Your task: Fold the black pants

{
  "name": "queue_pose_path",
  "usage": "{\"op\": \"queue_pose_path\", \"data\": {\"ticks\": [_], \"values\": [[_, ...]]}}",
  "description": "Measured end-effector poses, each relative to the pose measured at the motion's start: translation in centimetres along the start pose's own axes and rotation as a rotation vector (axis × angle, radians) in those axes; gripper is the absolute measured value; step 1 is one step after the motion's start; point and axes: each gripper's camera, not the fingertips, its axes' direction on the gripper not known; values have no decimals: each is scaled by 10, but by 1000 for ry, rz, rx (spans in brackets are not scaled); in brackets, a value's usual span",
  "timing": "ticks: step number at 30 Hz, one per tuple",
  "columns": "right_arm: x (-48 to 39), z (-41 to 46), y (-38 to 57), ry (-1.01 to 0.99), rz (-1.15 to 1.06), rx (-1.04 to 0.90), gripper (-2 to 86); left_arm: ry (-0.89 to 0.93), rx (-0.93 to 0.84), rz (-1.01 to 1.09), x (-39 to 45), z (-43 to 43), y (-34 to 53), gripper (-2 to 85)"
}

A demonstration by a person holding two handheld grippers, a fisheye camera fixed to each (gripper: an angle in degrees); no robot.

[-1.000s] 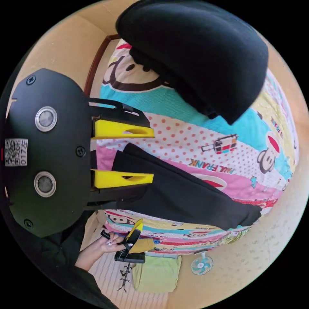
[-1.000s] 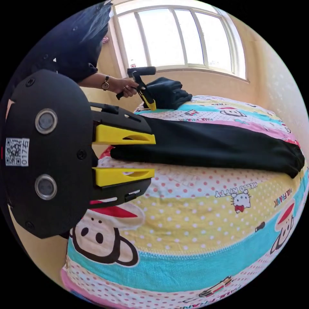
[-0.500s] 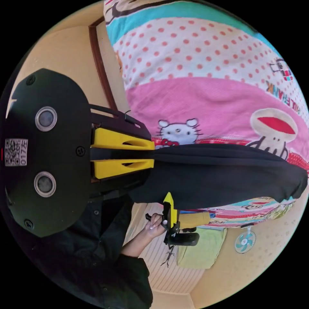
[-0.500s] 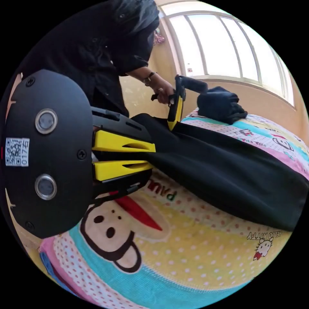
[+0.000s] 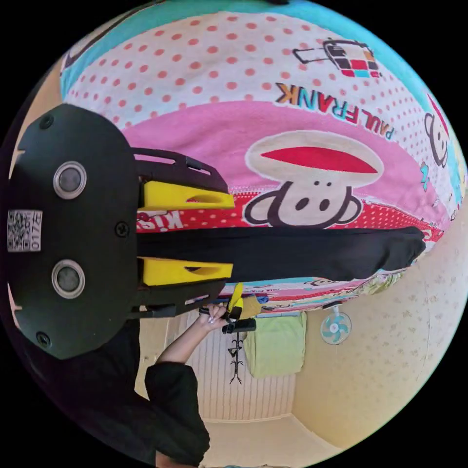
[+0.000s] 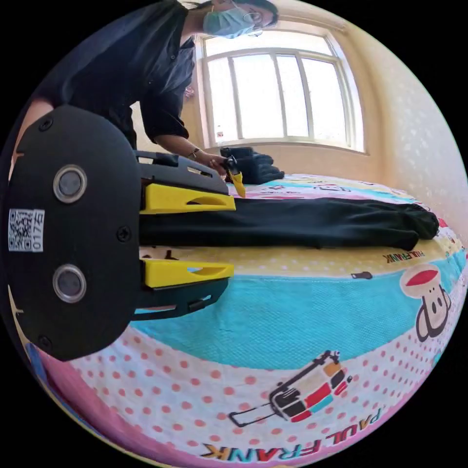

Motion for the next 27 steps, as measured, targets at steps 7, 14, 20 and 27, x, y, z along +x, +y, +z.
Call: {"op": "queue_pose_path", "data": {"ticks": [7, 14, 20, 27], "values": [[35, 15, -44, -187, -6, 26, 125, 64, -74, 37, -39, 29, -42, 173], [34, 15, -63, -336, -26, -24, 133, 165, -109, 13, -59, 52, -11, 164], [36, 13, -97, -397, -41, -87, 99, 166, -187, 10, -72, 79, -33, 117], [29, 1, -87, -473, -47, -41, 30, 231, -243, -58, -82, 104, 10, 65]]}}
